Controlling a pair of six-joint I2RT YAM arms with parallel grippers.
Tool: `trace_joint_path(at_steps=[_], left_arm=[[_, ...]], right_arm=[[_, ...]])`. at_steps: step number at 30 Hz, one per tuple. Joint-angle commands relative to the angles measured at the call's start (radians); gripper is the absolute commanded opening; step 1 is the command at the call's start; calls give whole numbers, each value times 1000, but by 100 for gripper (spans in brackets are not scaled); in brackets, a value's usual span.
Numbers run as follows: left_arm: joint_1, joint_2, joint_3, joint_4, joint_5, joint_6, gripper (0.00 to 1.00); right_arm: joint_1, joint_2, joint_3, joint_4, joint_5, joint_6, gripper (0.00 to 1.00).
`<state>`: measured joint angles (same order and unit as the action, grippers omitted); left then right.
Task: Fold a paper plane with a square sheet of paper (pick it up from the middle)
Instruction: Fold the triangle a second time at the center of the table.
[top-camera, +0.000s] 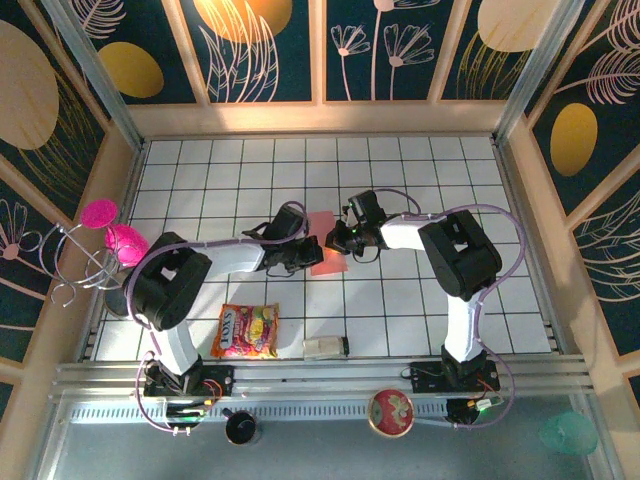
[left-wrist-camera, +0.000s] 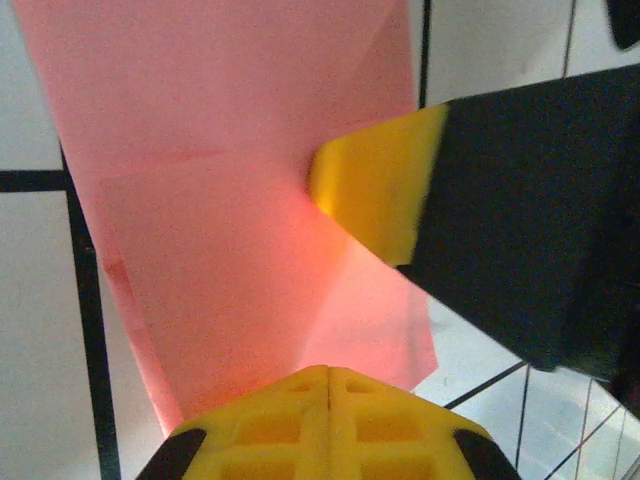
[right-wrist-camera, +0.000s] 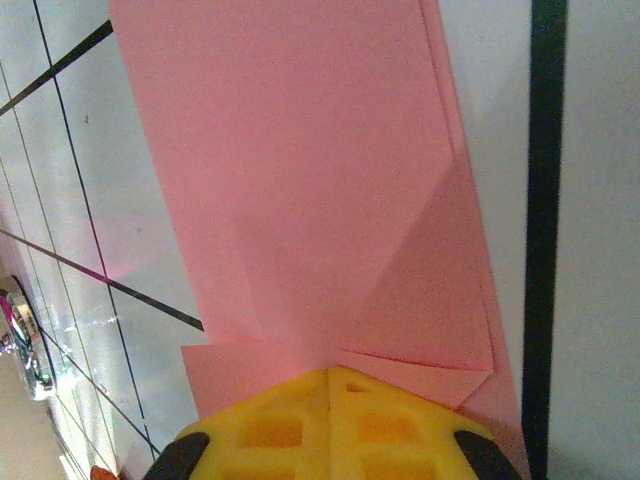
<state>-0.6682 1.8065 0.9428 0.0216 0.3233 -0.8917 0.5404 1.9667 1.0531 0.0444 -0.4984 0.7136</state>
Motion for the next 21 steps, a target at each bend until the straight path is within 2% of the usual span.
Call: trace_joint_path(at_steps=[1, 12, 21], left_arm=[[-5, 28, 61, -6, 17, 11, 0], [-5, 84, 97, -12, 24, 23, 0], [-4, 94, 66, -28, 26, 42, 0]], right_arm=[[-2, 71, -46, -109, 69, 9, 0], [-5, 71, -43, -110, 64, 9, 0], [-7, 77, -39, -115, 63, 9, 0]])
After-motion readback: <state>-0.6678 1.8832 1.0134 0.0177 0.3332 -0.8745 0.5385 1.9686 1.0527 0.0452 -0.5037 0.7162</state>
